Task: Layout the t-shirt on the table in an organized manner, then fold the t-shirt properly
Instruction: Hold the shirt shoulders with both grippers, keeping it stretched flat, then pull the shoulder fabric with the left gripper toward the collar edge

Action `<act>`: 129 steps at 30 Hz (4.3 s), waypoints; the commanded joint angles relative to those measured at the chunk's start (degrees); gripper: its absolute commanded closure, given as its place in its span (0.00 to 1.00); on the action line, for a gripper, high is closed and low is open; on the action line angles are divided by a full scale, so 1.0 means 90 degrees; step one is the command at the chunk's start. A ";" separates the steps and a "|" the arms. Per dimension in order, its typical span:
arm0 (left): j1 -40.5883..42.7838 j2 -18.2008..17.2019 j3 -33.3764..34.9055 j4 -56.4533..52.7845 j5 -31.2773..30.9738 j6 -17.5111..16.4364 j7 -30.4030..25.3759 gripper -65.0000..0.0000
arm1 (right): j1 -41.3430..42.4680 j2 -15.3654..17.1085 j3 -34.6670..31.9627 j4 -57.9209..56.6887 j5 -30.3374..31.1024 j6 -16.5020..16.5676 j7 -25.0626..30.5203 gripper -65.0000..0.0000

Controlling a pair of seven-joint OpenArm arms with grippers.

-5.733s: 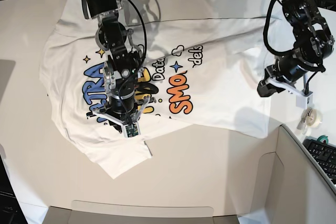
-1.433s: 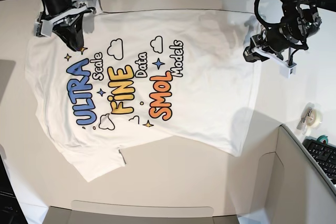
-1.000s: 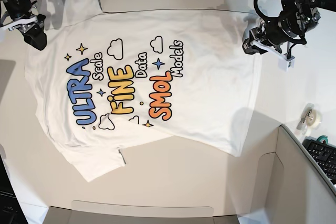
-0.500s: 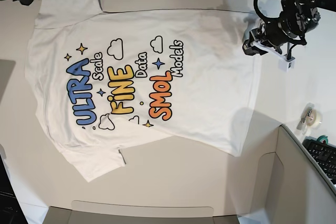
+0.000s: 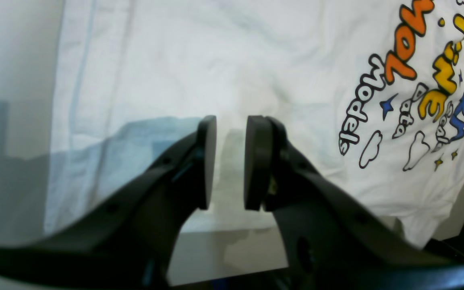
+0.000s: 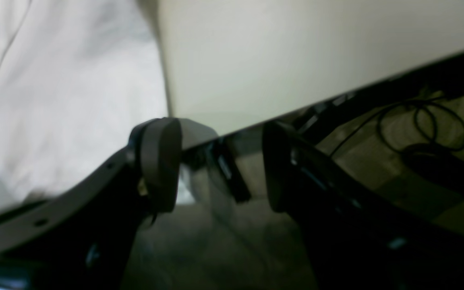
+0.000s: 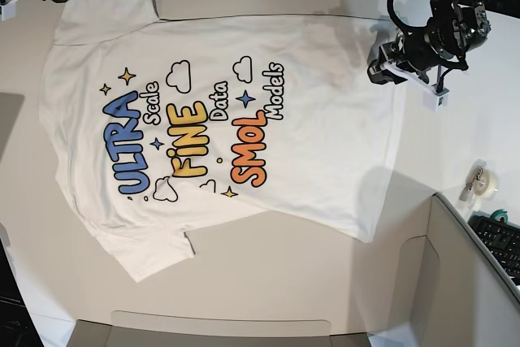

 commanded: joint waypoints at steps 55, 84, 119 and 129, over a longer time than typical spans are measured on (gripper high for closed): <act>0.0046 -0.0081 -0.0092 0.0106 -0.0058 -0.0019 -0.0022 0.80 | 0.0274 -0.0344 -0.0938 -0.0595 -0.0311 0.0184 0.0540 1.00; 0.0612 0.0075 -0.3432 -0.2648 -0.3233 -0.1787 0.0725 0.68 | 0.0313 -0.0285 -0.1045 -0.0595 -0.0360 0.0164 0.0901 1.00; 0.0954 0.0319 -0.2348 -0.2609 -0.2667 -0.1748 0.0379 1.00 | 0.0274 -0.0256 -0.1055 -0.0536 -0.0340 0.0164 0.0862 1.00; 0.0945 0.0300 -0.2358 -0.2599 -0.2676 -0.1748 0.0408 1.00 | -0.0185 -0.0363 -0.0977 0.0216 -0.0311 0.0164 0.0882 1.00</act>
